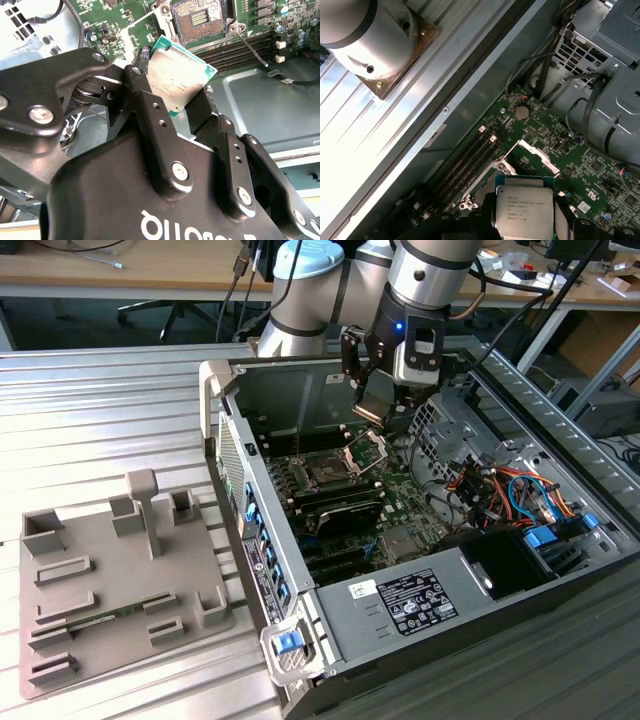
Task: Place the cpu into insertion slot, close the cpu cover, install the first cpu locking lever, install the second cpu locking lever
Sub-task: 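Place the cpu into insertion slot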
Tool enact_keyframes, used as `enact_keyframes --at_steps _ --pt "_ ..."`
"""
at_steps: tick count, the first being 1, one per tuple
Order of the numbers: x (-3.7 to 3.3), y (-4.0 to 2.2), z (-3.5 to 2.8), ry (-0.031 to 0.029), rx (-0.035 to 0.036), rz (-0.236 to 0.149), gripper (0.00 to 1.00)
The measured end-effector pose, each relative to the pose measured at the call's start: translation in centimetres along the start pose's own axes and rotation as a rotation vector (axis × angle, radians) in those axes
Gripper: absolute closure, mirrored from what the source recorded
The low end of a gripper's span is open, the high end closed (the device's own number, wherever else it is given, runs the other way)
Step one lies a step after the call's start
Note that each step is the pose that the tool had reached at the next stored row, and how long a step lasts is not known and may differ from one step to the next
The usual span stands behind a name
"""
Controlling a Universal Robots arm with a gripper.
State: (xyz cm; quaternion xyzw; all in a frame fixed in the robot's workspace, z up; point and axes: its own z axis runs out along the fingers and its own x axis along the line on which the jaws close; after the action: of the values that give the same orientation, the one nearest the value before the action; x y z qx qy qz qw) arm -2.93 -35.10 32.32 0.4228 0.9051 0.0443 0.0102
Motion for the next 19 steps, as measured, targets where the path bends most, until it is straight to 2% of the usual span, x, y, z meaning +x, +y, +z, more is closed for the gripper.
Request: enact_keyframes --at_steps 19 --pt "0.0 0.0 0.0 -0.0025 -0.0005 0.027 0.45"
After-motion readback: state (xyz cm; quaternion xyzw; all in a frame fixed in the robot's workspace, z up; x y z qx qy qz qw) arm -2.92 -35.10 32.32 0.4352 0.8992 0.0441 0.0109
